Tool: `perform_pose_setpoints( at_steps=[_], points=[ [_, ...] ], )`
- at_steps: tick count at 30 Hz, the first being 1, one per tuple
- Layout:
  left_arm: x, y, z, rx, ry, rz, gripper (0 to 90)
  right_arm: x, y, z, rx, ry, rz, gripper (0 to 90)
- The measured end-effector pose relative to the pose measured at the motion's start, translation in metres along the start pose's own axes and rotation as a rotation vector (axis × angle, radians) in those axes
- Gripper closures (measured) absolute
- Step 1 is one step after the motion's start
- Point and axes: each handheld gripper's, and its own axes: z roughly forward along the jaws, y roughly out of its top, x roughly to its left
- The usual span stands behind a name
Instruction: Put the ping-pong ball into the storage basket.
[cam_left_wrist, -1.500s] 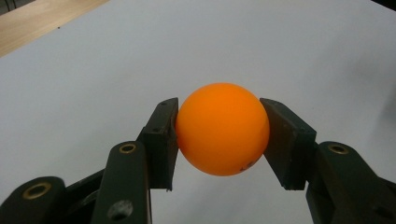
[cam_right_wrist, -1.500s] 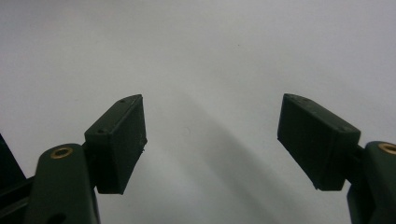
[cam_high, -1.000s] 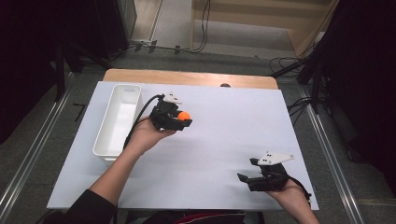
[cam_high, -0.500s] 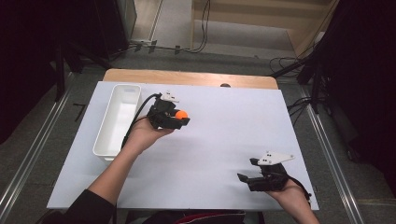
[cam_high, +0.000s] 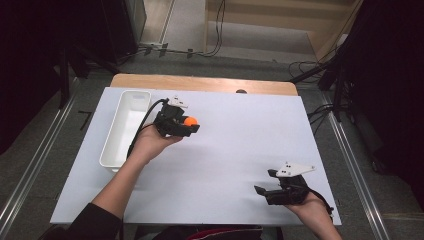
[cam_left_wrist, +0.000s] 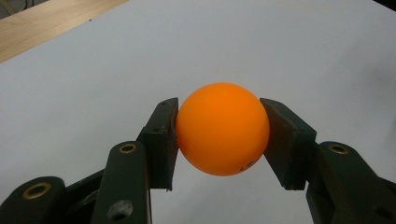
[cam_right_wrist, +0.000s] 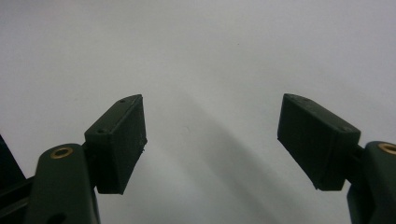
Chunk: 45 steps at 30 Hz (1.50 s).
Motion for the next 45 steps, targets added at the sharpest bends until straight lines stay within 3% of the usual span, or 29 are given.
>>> perform_pose_setpoints(
  at_steps=[35, 45],
  points=[
    [0.028, -0.004, -0.022, 0.001, 0.019, -0.074, 49.3, 0.001, 0.001, 0.001, -0.007, 0.001, -0.002, 22.1],
    [0.037, -0.007, -0.03, -0.003, 0.051, -0.087, 49.3, 0.001, 0.001, 0.001, -0.007, 0.003, -0.003, 22.1]
  ],
)
